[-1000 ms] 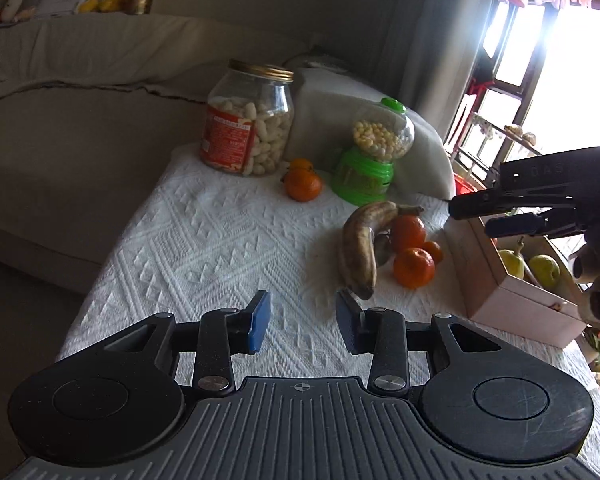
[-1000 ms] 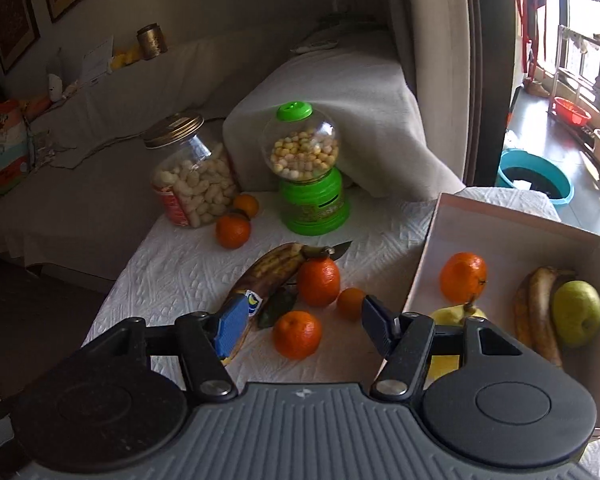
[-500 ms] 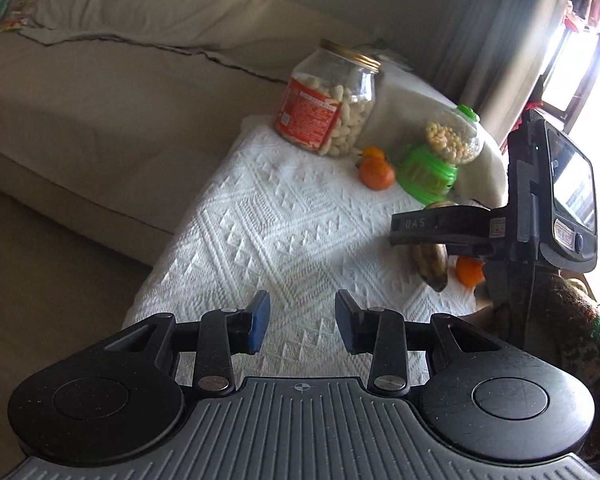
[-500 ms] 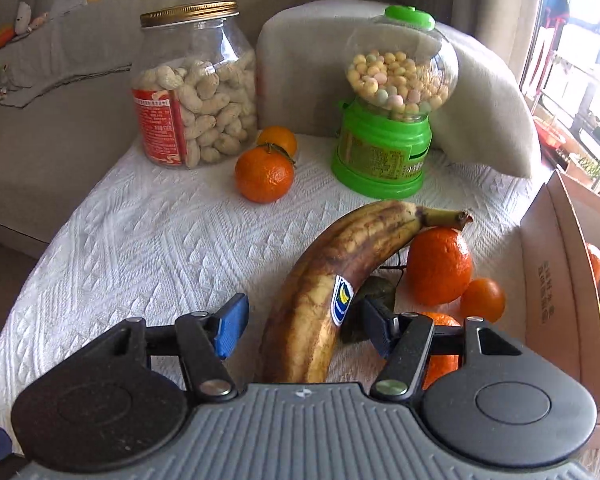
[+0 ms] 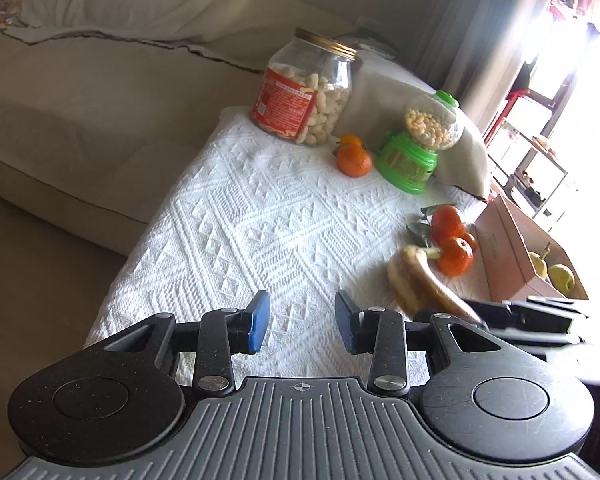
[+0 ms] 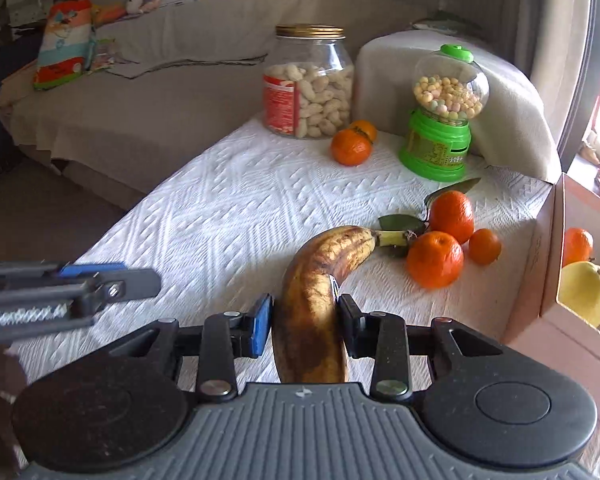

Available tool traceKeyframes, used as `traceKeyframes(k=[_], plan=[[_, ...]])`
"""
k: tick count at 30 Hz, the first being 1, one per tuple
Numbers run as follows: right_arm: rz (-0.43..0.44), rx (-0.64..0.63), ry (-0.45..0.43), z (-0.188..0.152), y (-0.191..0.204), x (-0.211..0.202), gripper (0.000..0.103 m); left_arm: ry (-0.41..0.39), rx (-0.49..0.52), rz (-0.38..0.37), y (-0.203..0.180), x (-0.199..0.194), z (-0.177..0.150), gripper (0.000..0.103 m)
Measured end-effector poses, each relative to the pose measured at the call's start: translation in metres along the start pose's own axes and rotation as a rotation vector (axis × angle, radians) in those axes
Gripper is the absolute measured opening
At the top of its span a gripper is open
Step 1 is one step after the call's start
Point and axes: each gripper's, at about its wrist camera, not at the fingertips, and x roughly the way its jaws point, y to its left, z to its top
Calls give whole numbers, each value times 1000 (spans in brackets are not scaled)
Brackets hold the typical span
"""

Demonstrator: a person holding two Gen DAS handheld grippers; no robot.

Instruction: Organize fruits

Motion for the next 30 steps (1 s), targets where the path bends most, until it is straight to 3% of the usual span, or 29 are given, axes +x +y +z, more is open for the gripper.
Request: traceKeyframes(k=[5, 6, 8, 10, 16, 23, 30], plan=[[62, -51, -2, -33, 6, -25, 37, 5, 19, -34, -9, 1, -8, 40], [50, -56, -27, -39, 7, -30, 40, -9, 45, -53, -11, 1, -12, 40], [16, -54, -75, -49, 7, -39, 59, -45, 87, -82, -14, -2, -18, 40], [3, -27, -130, -56, 5, -48, 61, -77, 157, -118, -15, -7, -25, 40], [-41, 18, -219, -65, 24, -57, 63, -78, 241, -36, -8, -45, -20, 40], [-99, -44, -277, -55, 44, -72, 68, -111, 175, 2, 14, -77, -7, 40], [-175, -121, -256, -50, 50, -58, 70, -121, 99, -34, 42, -86, -22, 40]])
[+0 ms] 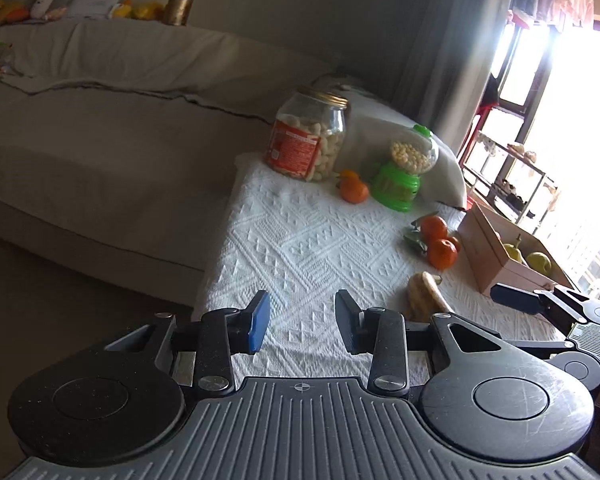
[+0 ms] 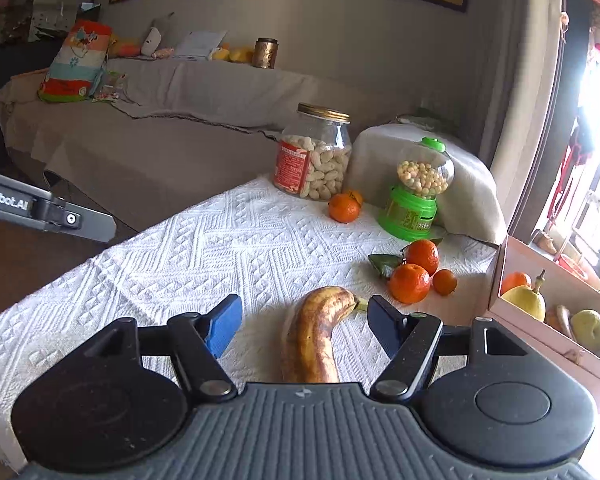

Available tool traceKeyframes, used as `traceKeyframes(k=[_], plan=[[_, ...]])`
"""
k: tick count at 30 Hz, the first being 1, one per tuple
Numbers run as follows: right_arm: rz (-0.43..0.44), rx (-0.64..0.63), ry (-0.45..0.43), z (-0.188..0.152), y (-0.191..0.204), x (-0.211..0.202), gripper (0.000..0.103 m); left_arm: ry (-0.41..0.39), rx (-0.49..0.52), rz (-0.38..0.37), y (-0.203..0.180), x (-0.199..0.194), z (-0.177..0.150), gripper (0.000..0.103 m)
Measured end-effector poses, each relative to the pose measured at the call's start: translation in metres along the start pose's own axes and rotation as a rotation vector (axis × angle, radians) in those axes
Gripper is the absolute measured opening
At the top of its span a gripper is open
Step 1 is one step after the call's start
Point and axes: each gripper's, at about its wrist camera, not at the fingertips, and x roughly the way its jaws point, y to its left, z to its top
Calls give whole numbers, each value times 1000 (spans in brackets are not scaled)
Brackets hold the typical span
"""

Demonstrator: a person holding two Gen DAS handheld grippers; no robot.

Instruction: Organize fruits

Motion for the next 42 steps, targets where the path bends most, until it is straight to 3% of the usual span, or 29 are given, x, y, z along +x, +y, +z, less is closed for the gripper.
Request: traceKeyframes(k=[10, 17, 22, 25, 28, 29, 34, 39, 42], plan=[[-25, 29, 96, -24, 1, 25, 70, 24, -11, -33, 11, 2, -7, 40], [-9, 70, 107, -24, -4, 30, 70, 46, -10, -44, 8, 20, 0, 40], [12, 96, 148, -23, -9, 37, 70, 102, 99, -72, -22, 40, 9, 40], [8, 123, 86, -22, -17, 26, 70, 88, 138, -97, -38, 54, 14, 40], [-61, 153, 9, -24, -34, 14, 74, 72, 186, -127, -49, 78, 15, 40], [-71, 171, 9, -25, -40, 14, 80, 70, 215, -128, -51, 88, 13, 40], [-17, 312, 11, -38, -69, 17, 84, 96, 304, -84, -49, 111, -9, 40], [-43, 257, -7, -37, -58, 15, 84, 90, 209, -131, -32, 109, -6, 40], [-51, 243, -10, -37, -55, 15, 84, 94, 212, -142, -33, 110, -5, 40]])
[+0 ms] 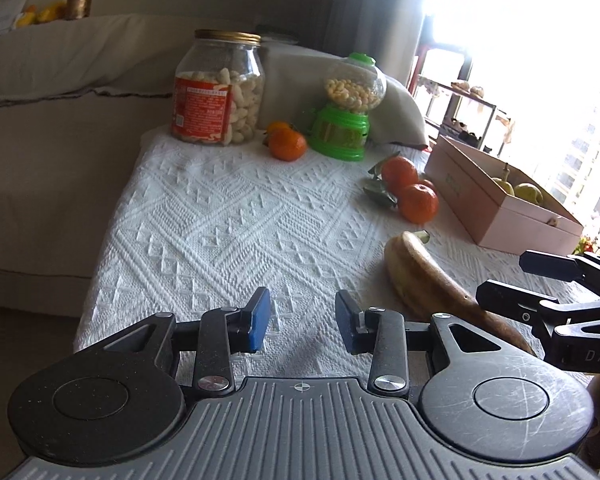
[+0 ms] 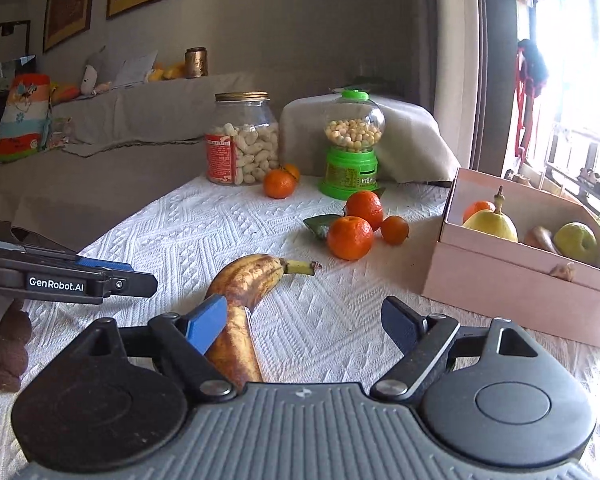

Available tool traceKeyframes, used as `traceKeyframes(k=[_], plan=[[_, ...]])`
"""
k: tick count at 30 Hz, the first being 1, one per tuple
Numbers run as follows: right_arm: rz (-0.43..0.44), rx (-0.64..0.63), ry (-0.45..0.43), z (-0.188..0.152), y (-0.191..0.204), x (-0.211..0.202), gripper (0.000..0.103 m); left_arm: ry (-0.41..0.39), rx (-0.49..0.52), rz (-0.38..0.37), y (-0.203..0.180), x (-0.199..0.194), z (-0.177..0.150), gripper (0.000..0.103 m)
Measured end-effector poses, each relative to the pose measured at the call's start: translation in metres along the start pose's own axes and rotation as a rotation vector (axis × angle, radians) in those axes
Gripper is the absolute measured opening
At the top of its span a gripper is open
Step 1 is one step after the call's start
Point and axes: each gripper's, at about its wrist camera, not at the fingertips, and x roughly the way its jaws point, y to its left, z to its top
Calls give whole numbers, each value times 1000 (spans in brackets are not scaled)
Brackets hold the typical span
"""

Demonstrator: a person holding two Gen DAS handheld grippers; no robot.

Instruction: Organize fruits

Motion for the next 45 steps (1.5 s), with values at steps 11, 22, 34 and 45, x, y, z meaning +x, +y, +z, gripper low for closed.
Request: traceKeyframes(k=[11, 22, 34, 45], plan=[[9, 47, 20, 0, -7, 4, 90, 2, 2, -12, -1, 0, -1, 40], [11, 54, 23, 0, -8, 4, 91, 4, 5, -11, -2, 0, -1, 40], [35, 93, 44, 1, -14, 9, 94, 11, 19, -11, -3, 2, 0, 40], [30, 118, 40, 1, -16, 10, 94, 28, 114, 46, -24, 8, 7, 41]])
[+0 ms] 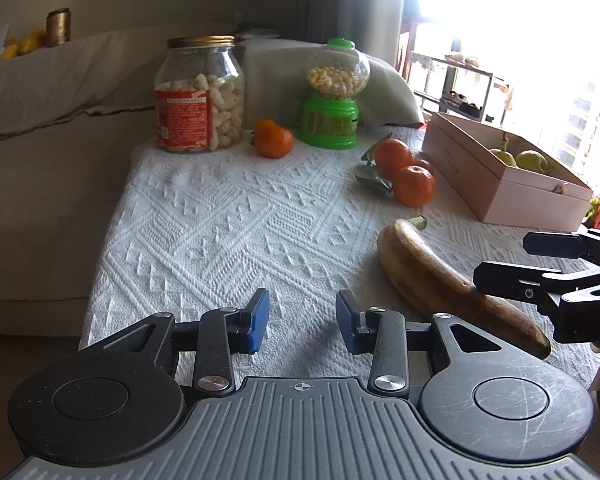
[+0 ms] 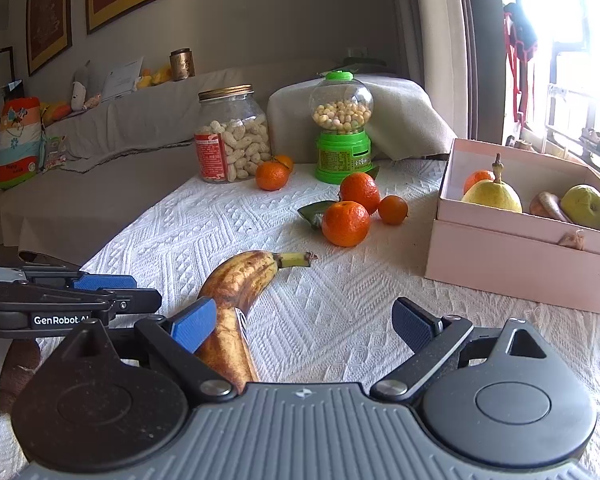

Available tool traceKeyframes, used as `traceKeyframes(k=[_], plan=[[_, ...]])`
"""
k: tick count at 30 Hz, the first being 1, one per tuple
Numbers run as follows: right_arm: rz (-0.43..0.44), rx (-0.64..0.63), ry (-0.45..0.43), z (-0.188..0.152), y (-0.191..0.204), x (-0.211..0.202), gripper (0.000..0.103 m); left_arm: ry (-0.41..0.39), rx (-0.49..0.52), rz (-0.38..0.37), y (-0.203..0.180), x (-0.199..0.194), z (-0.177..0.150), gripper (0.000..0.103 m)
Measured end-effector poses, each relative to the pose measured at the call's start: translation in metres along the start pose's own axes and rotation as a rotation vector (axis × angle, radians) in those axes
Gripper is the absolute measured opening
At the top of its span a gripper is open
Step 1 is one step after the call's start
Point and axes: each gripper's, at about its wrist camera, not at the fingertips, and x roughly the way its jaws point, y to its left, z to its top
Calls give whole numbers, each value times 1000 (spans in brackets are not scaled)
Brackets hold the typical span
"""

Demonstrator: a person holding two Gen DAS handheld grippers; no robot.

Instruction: Organize fruits

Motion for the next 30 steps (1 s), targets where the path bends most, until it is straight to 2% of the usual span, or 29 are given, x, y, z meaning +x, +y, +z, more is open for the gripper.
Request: traceKeyframes(k=[4, 6, 8, 10, 11, 15, 18, 22, 26, 30], plan=[[-11, 26, -7, 0, -3, 0, 94, -69, -170, -156, -2, -6, 25, 41], [-20, 39, -26, 0, -4, -2, 94, -55, -203, -192, -12, -5, 38, 41], [-34, 51, -51, -1, -6, -5, 94, 7, -188, -146, -24, 0, 47, 41], [-67, 82, -98, -2, -10, -11, 94, 125, -173, -71, -38, 13, 53, 41], [-87, 100, -121, -2, -13, -15, 94, 158, -176, -56, -42, 18, 53, 41], [-134, 170, -184, -4, -24, -24, 94, 219, -174, -27, -57, 30, 52, 42], [-131, 206, -186, -3, -32, -24, 93, 233, -161, 13, -64, 35, 50, 47], [-134, 221, -163, -2, -39, -22, 93, 232, -129, -2, -65, 39, 46, 49], [-208, 220, -161, -1, -44, -29, 93, 185, -59, -1, -62, 26, 42, 48], [-294, 167, -165, 3, -54, -42, 93, 154, -16, 50, -56, 3, 44, 41]])
